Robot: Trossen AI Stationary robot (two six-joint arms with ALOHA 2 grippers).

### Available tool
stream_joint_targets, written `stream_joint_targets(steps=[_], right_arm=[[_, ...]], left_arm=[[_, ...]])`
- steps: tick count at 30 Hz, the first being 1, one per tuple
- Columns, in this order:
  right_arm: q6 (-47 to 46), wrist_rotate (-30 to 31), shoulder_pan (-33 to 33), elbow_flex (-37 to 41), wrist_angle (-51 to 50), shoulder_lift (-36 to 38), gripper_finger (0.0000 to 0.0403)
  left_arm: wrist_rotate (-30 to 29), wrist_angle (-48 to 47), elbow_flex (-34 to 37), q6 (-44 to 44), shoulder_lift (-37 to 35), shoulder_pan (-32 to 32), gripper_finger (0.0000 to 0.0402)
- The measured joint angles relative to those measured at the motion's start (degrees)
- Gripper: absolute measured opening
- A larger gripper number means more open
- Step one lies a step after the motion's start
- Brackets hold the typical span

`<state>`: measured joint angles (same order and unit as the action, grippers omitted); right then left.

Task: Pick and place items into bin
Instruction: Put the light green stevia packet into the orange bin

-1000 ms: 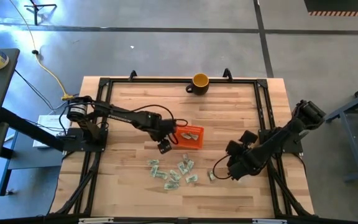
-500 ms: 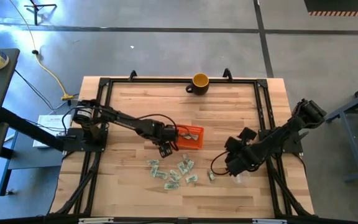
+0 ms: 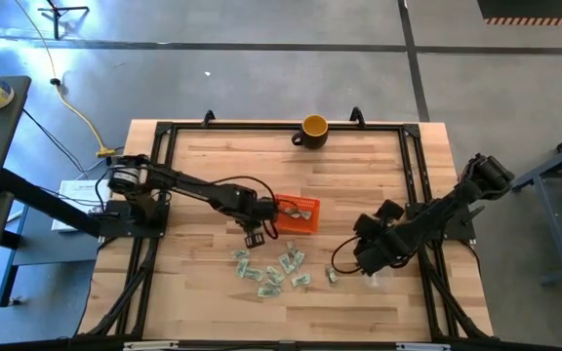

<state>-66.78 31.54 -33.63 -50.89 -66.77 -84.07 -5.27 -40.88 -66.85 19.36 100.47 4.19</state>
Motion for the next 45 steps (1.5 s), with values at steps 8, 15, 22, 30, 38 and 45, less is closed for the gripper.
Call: stream_joint_targets(steps=[8, 15, 22, 30, 38, 45], right_arm=[[2.35, 4.63, 2.37, -0.05, -1.60, 8.01, 0.0287], [8.35, 3.61, 5.74, -0.05, 0.72, 8.81, 0.0287], [6.54, 4.20, 5.61, -0.05, 3.92, 8.46, 0.0287], [13.01, 6.13, 5.07, -0.05, 3.74, 8.32, 0.0287], [16.29, 8.08, 6.30, 0.02, 3.52, 8.30, 0.0287], [17.90, 9.96, 7.10, 0.06, 3.67, 8.28, 0.0287]], left_arm=[[-0.49, 4.14, -6.70, -20.85, -3.35, -2.23, 0.0021], [6.30, 20.25, -6.58, -38.22, 2.36, -4.18, 0.0075], [-4.23, 14.34, -6.58, -36.12, 1.07, -2.94, 0.0264], [2.57, -19.75, -6.62, -23.61, -7.39, 0.48, 0.0293], [6.81, -17.11, -6.62, -19.53, -9.63, 12.63, 0.0238], [6.73, -11.86, -0.64, -10.78, -6.76, 12.68, 0.0234]])
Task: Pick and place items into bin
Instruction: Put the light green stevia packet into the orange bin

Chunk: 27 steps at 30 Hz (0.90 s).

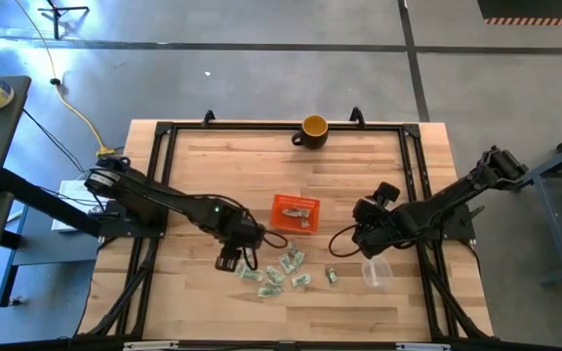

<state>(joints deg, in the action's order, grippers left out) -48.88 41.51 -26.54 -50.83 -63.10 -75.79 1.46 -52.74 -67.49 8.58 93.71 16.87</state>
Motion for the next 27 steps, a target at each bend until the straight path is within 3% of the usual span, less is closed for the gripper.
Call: stream_joint_targets(steps=[4, 11, 23, 27], right_arm=[[0.00, -2.11, 0.01, 0.00, -0.03, 0.00, 0.0287], [-2.12, -3.57, -0.67, 0.00, -0.14, 0.00, 0.0287], [-2.31, -0.56, 0.28, 0.00, 0.21, 0.00, 0.0287], [-2.26, -1.02, 0.33, 0.00, 0.18, 0.00, 0.0287]], left_arm=[[2.18, 7.39, 8.24, 7.66, -0.15, 0.49, 0.0234], [-2.18, 22.47, 15.01, 14.23, -2.03, 4.62, 0.0234], [-12.36, 27.21, 20.56, 20.87, -0.98, 6.74, 0.0234], [-11.59, 28.38, 21.47, 19.57, -0.93, 6.27, 0.0213]])
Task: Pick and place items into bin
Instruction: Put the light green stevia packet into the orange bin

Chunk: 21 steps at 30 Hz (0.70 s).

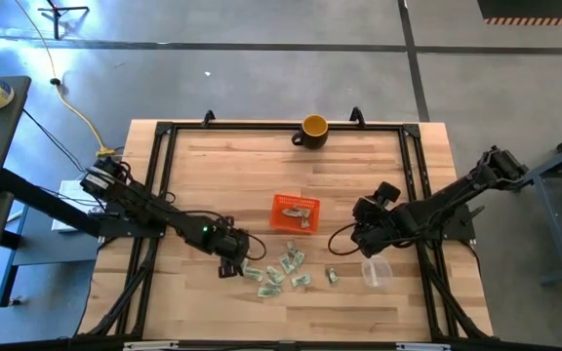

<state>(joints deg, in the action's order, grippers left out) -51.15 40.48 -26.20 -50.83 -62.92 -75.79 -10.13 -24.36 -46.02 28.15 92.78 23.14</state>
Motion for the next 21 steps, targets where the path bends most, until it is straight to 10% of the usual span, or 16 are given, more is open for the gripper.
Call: stream_joint_targets(steps=[11, 21], right_arm=[[-0.04, -1.98, -0.01, 0.00, -1.99, 0.00, 0.0287], [-7.62, -3.99, -2.49, 0.00, -11.52, 0.00, 0.0287]], left_arm=[[1.91, 4.97, 0.36, -8.21, 0.08, -5.68, 0.0024], [8.28, -0.93, -8.11, -18.43, -2.16, -15.58, 0.0021]])
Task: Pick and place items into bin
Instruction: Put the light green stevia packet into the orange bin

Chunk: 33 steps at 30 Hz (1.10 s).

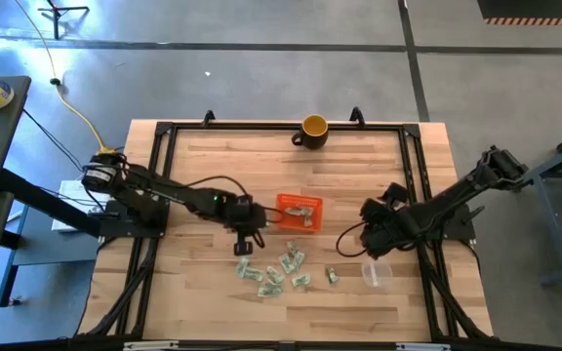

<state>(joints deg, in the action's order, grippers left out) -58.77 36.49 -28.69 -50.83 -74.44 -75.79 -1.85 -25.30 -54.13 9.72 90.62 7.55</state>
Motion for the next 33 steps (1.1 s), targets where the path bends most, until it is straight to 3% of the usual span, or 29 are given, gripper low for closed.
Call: stream_joint_targets(steps=[7, 12, 16, 22, 26, 28, 31, 33], right_arm=[[-3.63, 0.16, -1.88, 0.00, -0.52, 0.00, 0.0287], [-3.95, 2.65, -1.81, 0.00, -0.52, 0.00, 0.0287], [-3.91, 3.42, -1.17, 0.02, -0.53, 0.00, 0.0287], [-4.30, 1.67, -0.93, 0.15, -0.52, 0.00, 0.0287], [-4.38, 1.49, -0.93, 0.15, -0.35, 0.00, 0.0287], [-4.39, 1.50, -0.93, 0.15, -0.29, 0.02, 0.0287], [-4.51, 1.55, -0.93, 0.17, -0.18, 0.00, 0.0287], [-4.84, 1.55, -0.93, 0.17, -0.06, 0.00, 0.0287]], left_arm=[[-1.74, -10.93, -11.84, -8.38, -0.54, -2.35, 0.0022], [-2.27, -5.68, -16.26, -15.41, 0.32, -6.16, 0.0022], [1.61, -3.91, -17.92, -15.95, 4.25, -10.65, 0.0022], [4.50, -2.21, -19.47, -18.39, 8.58, -10.31, 0.0028], [3.23, -1.19, -19.37, -17.77, 10.37, -9.68, 0.0093], [-0.16, -1.50, -19.48, -15.98, 10.51, -9.24, 0.0135], [-4.32, -6.76, -19.35, -14.04, 9.97, -8.49, 0.0194], [-4.13, -10.48, -19.43, -13.60, 8.66, -7.94, 0.0226]])
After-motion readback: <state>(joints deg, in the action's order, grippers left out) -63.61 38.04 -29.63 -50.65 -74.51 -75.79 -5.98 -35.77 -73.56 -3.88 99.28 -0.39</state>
